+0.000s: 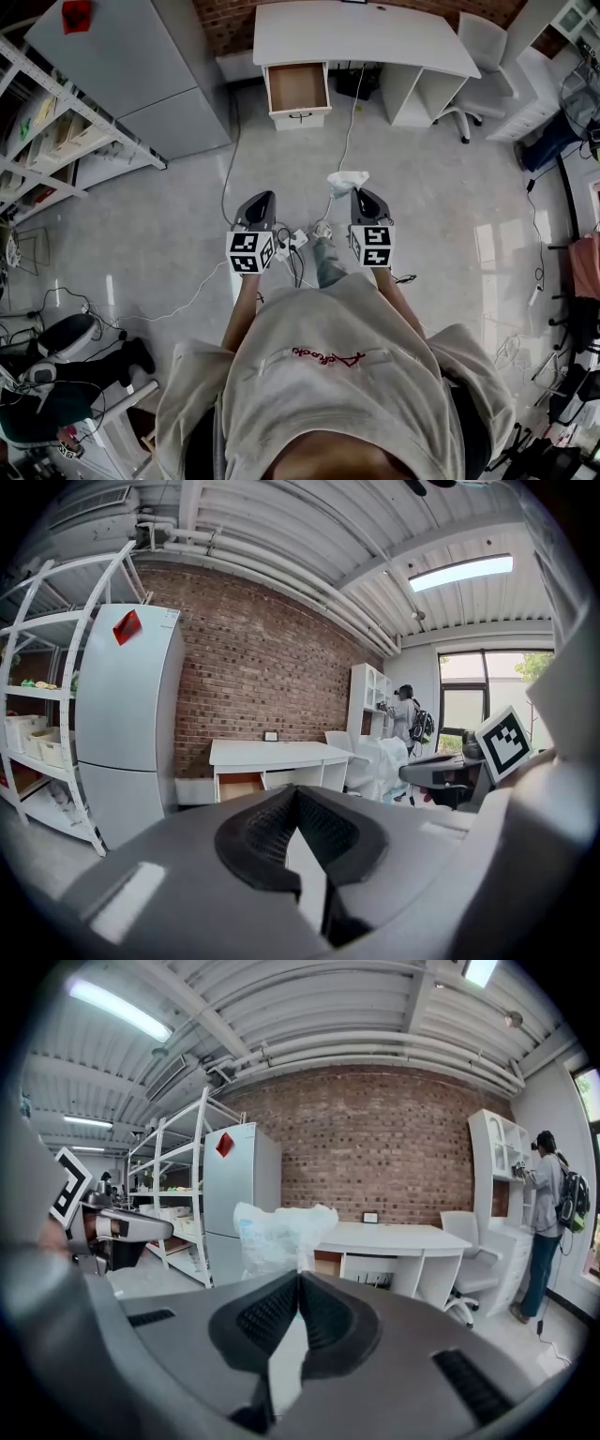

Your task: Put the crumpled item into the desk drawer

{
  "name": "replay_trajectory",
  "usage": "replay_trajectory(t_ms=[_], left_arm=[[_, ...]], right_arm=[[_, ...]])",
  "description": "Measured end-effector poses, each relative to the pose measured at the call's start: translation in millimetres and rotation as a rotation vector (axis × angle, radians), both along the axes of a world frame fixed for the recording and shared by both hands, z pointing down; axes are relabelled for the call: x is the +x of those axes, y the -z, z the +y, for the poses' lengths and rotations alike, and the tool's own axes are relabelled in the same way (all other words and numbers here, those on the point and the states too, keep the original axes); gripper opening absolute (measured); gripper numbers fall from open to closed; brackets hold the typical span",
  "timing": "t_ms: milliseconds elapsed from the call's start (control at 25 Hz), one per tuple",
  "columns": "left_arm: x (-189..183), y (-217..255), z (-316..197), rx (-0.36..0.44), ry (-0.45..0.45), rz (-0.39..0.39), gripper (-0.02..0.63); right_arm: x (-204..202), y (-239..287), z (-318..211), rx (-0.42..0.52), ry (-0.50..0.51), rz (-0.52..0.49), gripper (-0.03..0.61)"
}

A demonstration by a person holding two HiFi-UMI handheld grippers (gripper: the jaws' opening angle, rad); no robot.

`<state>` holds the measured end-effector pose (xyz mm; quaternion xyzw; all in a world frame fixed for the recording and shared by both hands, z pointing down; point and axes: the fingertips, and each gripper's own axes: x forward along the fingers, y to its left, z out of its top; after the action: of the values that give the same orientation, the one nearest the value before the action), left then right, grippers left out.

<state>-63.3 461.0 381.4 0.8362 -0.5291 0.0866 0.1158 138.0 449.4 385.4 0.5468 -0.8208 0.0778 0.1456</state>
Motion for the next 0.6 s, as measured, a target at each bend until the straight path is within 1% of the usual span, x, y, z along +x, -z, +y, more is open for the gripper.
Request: replay_trajectory(t_ms=[200,600], left_arm=[[8,-1,-47,-0.004,-0.013,-0.013,0.009],[32,9,-164,-0.012,-0.019,-0.014,0.009]], right_arm=[[2,0,-49,-0.002,0.005,-0.007,0.012],[16,1,-161,-0.018,0.012,-0.024,0.012]])
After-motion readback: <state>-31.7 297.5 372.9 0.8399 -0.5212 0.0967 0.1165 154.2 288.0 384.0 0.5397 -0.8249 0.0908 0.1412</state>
